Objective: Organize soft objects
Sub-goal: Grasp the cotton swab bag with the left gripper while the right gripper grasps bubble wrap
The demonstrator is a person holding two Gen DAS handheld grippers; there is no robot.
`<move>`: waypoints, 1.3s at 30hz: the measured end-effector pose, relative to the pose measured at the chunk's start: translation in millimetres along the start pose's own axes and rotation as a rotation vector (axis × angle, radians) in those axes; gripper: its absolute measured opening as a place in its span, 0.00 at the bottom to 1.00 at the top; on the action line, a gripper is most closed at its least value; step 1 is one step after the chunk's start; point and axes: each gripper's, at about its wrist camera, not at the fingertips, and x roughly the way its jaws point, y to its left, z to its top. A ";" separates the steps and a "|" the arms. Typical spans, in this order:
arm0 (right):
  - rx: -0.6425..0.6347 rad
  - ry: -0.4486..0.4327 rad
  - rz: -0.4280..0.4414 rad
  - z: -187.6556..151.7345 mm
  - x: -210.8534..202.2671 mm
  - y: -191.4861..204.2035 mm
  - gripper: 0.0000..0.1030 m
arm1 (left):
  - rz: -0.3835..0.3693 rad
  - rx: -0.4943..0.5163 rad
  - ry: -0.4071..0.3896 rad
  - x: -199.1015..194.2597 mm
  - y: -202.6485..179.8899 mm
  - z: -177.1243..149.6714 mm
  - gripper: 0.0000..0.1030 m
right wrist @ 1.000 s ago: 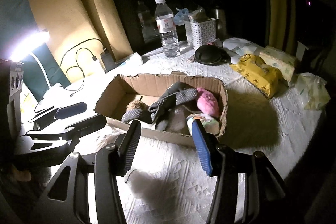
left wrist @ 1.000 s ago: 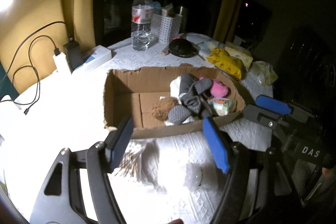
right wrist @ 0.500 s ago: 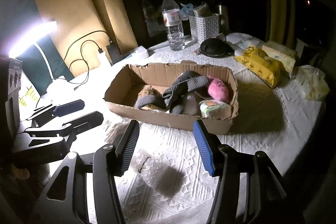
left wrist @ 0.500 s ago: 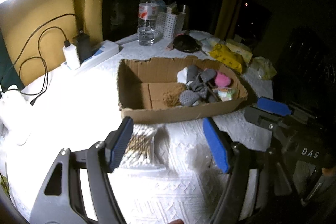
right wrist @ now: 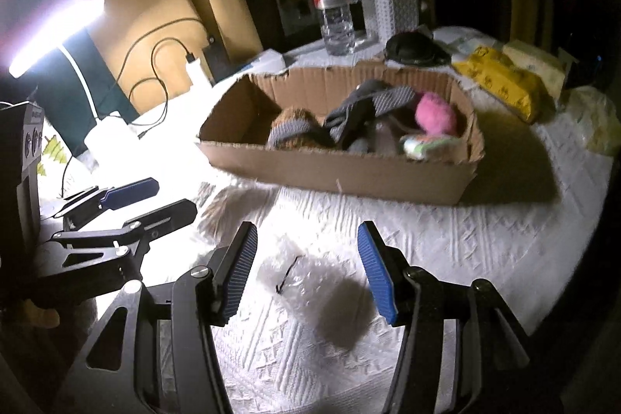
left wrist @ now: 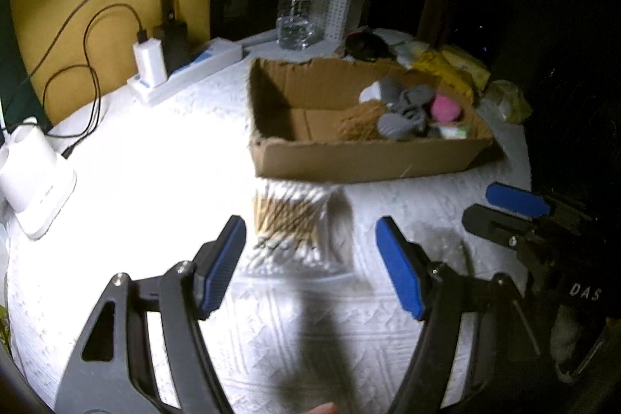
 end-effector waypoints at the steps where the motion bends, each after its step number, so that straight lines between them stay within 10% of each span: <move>1: 0.002 0.008 0.002 -2.1 3.1 0.6 0.55 | 0.003 -0.005 0.004 2.5 2.5 -1.2 0.69; 30: 0.010 0.135 0.124 -26.8 47.7 0.4 0.52 | 0.099 0.012 0.105 60.2 7.0 -7.5 0.69; 39: -0.016 0.116 0.141 -21.1 40.7 8.9 0.40 | 0.053 0.027 0.090 51.8 8.1 -8.0 0.48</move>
